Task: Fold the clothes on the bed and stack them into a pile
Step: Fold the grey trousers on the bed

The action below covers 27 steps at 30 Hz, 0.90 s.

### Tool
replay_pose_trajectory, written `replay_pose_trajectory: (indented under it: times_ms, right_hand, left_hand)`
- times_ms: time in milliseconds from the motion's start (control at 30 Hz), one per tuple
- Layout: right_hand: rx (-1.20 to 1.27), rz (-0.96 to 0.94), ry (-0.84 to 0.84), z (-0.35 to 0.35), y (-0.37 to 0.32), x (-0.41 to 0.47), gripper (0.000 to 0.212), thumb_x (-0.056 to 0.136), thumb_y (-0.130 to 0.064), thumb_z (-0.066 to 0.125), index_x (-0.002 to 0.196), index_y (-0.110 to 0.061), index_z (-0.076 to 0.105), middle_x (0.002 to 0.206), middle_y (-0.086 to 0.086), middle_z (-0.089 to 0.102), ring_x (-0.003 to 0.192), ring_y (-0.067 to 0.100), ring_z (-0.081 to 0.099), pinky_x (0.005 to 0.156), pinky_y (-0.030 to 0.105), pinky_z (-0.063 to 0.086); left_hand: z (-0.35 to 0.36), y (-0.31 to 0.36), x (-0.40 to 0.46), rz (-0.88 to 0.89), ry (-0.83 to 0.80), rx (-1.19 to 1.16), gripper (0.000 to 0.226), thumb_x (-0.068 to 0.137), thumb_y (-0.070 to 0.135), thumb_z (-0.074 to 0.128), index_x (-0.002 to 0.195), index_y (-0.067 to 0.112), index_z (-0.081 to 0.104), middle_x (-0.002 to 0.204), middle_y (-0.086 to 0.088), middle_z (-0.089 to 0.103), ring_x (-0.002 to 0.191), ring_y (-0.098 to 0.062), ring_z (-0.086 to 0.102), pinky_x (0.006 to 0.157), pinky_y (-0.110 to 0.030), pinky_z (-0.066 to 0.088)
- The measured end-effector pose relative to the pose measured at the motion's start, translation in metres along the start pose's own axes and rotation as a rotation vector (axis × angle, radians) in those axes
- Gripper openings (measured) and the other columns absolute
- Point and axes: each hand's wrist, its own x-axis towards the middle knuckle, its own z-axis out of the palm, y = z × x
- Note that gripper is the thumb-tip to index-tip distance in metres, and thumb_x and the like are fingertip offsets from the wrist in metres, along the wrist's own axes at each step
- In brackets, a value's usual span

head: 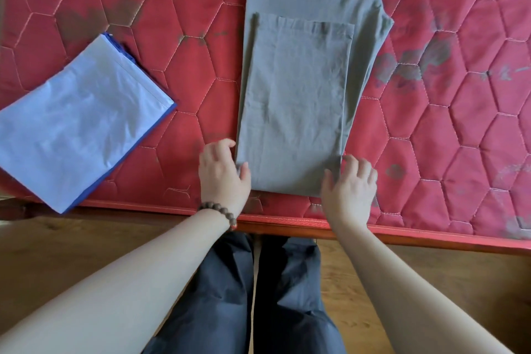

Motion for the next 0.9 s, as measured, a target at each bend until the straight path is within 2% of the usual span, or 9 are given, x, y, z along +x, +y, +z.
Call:
replay_pose_trajectory:
  times_ms: [67, 133, 233, 267, 300, 433, 567, 767, 900]
  right_hand:
    - [-0.041, -0.270, 0.083, 0.008, -0.016, -0.003, 0.047, 0.085, -0.015, 0.062, 0.129, 0.000, 0.054, 0.134, 0.020, 0.050, 0.129, 0.040, 0.042, 0.113, 0.052, 0.028]
    - [-0.080, -0.507, 0.045, 0.027, -0.033, 0.001, 0.052, 0.085, -0.011, 0.059, 0.135, 0.002, 0.051, 0.142, 0.021, 0.047, 0.138, 0.038, 0.037, 0.117, 0.055, 0.020]
    - [-0.176, -0.612, -0.098, 0.052, -0.046, 0.007, 0.059, 0.098, -0.019, 0.047, 0.151, -0.003, 0.026, 0.158, 0.014, 0.024, 0.149, 0.028, 0.013, 0.121, 0.050, 0.008]
    - [-0.193, -0.608, -0.109, 0.061, -0.044, 0.010, 0.060, 0.100, -0.021, 0.043, 0.153, -0.004, 0.019, 0.160, 0.012, 0.018, 0.149, 0.026, 0.007, 0.121, 0.048, 0.005]
    - [-0.194, -0.607, -0.106, 0.066, -0.039, 0.013, 0.060, 0.100, -0.021, 0.040, 0.153, -0.005, 0.017, 0.161, 0.011, 0.016, 0.150, 0.024, 0.006, 0.122, 0.047, 0.004]
    - [-0.233, -0.645, -0.063, 0.071, -0.022, 0.023, 0.060, 0.097, -0.028, 0.033, 0.153, -0.009, 0.022, 0.160, 0.006, 0.019, 0.149, 0.019, 0.010, 0.121, 0.048, 0.007]
    - [-0.311, -0.515, -0.039, 0.059, 0.008, 0.030, 0.066, 0.097, -0.043, 0.032, 0.154, -0.013, 0.020, 0.162, 0.004, 0.015, 0.150, 0.017, 0.007, 0.120, 0.052, 0.006]
    - [-0.331, -0.388, -0.034, 0.041, 0.015, 0.023, 0.061, 0.097, -0.035, 0.028, 0.152, -0.008, 0.025, 0.160, 0.007, 0.018, 0.149, 0.020, 0.009, 0.119, 0.054, 0.006]
    - [-0.296, -0.588, -0.067, 0.040, -0.018, 0.039, 0.055, 0.099, -0.029, 0.030, 0.149, -0.005, 0.032, 0.157, 0.009, 0.025, 0.148, 0.022, 0.014, 0.120, 0.047, 0.003]
  left_hand:
    - [0.009, 0.010, -0.003, 0.246, 0.008, 0.113, 0.042, 0.080, 0.005, 0.064, 0.120, -0.001, 0.056, 0.125, -0.021, 0.053, 0.119, -0.038, 0.050, 0.102, -0.048, 0.042]
    - [0.025, 0.019, 0.002, 0.424, -0.117, 0.174, 0.047, 0.087, 0.005, 0.052, 0.134, -0.002, 0.051, 0.142, -0.022, 0.045, 0.137, -0.037, 0.038, 0.115, -0.048, 0.030]
    - [0.046, 0.022, 0.016, 0.495, -0.286, 0.370, 0.060, 0.094, 0.017, 0.007, 0.152, 0.001, 0.013, 0.161, -0.014, 0.013, 0.150, -0.025, 0.006, 0.122, -0.038, 0.001]
    - [0.053, 0.015, 0.020, 0.496, -0.307, 0.431, 0.061, 0.093, 0.020, 0.000, 0.152, 0.005, 0.001, 0.163, -0.010, 0.004, 0.150, -0.021, -0.002, 0.122, -0.036, -0.004]
    - [0.057, 0.007, 0.024, 0.512, -0.304, 0.477, 0.060, 0.094, 0.022, 0.001, 0.152, 0.008, -0.003, 0.163, -0.008, 0.000, 0.150, -0.019, -0.005, 0.122, -0.036, -0.005]
    - [0.058, -0.021, 0.028, 0.604, -0.237, 0.599, 0.066, 0.100, 0.042, 0.023, 0.155, 0.008, 0.010, 0.163, -0.011, 0.008, 0.151, -0.024, 0.004, 0.122, -0.045, 0.011]
    - [0.053, -0.030, 0.027, 0.581, -0.232, 0.614, 0.080, 0.095, 0.055, 0.030, 0.154, 0.004, 0.011, 0.162, -0.014, 0.006, 0.151, -0.025, 0.002, 0.121, -0.046, 0.012]
    - [0.045, -0.016, 0.020, 0.484, -0.231, 0.615, 0.078, 0.095, 0.051, 0.029, 0.152, 0.001, 0.014, 0.161, -0.015, 0.008, 0.151, -0.025, 0.004, 0.121, -0.048, 0.009]
    - [0.051, 0.011, 0.038, 0.512, -0.229, 0.568, 0.068, 0.094, 0.040, 0.027, 0.151, 0.003, 0.023, 0.160, -0.014, 0.014, 0.150, -0.024, 0.011, 0.122, -0.044, 0.011]
